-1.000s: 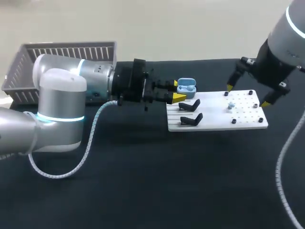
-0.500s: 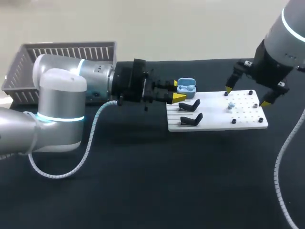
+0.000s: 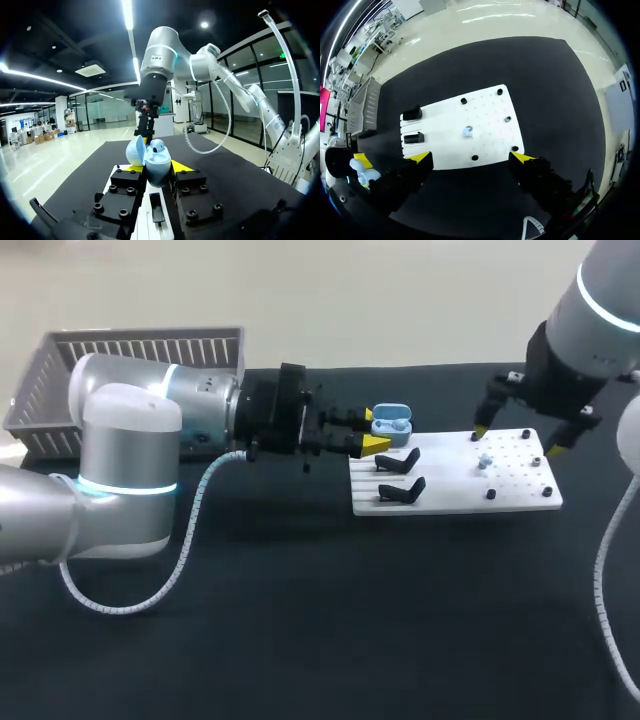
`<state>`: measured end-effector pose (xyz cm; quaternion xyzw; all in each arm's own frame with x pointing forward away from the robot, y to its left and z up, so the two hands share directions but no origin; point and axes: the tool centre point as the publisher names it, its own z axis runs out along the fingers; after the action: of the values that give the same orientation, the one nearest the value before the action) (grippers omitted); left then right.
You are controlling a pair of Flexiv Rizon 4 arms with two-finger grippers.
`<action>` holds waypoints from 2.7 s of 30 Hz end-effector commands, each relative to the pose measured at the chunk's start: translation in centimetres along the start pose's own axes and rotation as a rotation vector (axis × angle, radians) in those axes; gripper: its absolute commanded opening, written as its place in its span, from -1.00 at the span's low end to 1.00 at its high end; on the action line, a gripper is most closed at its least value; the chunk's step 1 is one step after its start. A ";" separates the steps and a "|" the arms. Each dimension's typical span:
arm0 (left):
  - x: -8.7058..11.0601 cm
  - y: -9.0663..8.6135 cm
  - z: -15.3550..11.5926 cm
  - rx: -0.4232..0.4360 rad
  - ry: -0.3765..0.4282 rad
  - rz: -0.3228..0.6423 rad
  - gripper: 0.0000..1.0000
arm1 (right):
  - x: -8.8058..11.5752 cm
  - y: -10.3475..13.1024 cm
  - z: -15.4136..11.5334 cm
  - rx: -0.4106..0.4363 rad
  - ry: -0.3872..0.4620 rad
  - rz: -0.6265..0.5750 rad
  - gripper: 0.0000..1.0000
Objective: Pick up each earbud case from the left stands, insert the matching earbuds, close the lid, and place the case in the box.
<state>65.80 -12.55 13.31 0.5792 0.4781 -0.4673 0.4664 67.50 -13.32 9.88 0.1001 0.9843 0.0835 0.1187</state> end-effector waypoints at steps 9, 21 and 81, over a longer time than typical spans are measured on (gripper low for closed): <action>0.1 -0.2 0.0 -0.006 -0.002 0.003 -1.00 | 0.1 0.5 1.9 -0.016 0.071 -0.087 1.00; 0.1 -0.2 0.0 -0.006 -0.002 0.003 -1.00 | -0.1 0.9 3.8 0.013 0.095 -0.054 -0.04; 0.1 -0.2 0.0 -0.006 -0.002 0.003 -1.00 | -1.4 0.5 8.4 0.024 0.126 0.024 -0.48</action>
<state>65.80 -12.55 13.31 0.5792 0.4782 -0.4673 0.4664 70.93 -12.08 2.32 0.1076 0.9895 0.0799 0.0549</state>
